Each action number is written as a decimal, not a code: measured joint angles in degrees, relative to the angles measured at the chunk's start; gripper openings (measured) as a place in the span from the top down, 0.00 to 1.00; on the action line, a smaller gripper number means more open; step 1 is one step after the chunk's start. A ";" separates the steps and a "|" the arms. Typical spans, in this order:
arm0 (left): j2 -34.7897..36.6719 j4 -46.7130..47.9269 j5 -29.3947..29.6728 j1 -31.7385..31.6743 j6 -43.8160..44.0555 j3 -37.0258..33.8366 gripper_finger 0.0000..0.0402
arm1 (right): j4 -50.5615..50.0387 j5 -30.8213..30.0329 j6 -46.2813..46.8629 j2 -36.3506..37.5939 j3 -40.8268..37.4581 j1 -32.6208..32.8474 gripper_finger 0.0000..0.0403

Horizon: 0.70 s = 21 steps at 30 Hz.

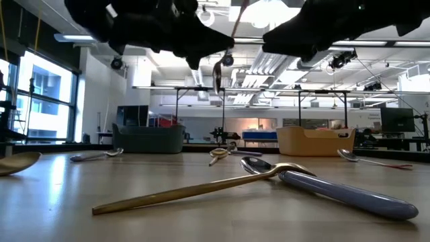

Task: Sort silverware by color (type)
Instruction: Put the bottom left orange spoon into the orange bin

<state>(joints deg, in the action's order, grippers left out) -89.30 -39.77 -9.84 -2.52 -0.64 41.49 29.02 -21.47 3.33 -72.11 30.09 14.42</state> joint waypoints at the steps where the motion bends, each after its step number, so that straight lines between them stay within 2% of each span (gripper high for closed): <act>1: -0.02 -2.31 1.55 0.22 0.02 -0.84 1.00 | 1.53 0.00 0.90 -1.24 0.00 -0.16 0.56; 6: -0.02 -7.34 10.94 2.43 -0.02 -1.69 1.00 | 13.79 -2.16 2.73 -8.11 0.02 -1.99 0.54; 10: -0.02 -10.10 15.58 3.99 -0.49 -1.72 1.00 | 17.58 -6.08 1.55 -12.19 1.29 -3.07 0.54; 16: -0.02 -11.16 17.57 5.05 -0.03 -1.72 1.00 | 23.26 -6.36 -1.57 -14.78 3.90 -3.57 0.54; 21: -0.02 -13.29 17.87 5.34 -0.01 -1.72 1.00 | 21.51 -4.89 -3.49 -14.90 6.66 -3.95 0.57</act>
<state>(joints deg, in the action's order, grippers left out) -89.32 -53.07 8.03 2.82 -0.64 39.77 50.52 -26.37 -0.17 -87.00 36.75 10.47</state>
